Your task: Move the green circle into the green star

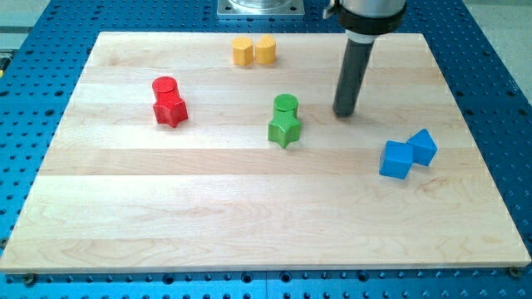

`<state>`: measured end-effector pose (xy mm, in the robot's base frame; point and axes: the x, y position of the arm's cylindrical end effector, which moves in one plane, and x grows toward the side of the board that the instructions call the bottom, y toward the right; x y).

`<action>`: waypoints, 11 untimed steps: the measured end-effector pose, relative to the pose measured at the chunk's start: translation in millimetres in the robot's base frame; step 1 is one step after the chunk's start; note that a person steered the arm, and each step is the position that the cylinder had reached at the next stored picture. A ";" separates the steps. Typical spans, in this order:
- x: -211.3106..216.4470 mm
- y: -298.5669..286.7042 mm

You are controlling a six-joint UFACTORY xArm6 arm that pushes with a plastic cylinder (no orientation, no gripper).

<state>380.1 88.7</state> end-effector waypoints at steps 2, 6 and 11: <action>-33.5 -109.9; -7.7 -107.2; 2.9 -88.3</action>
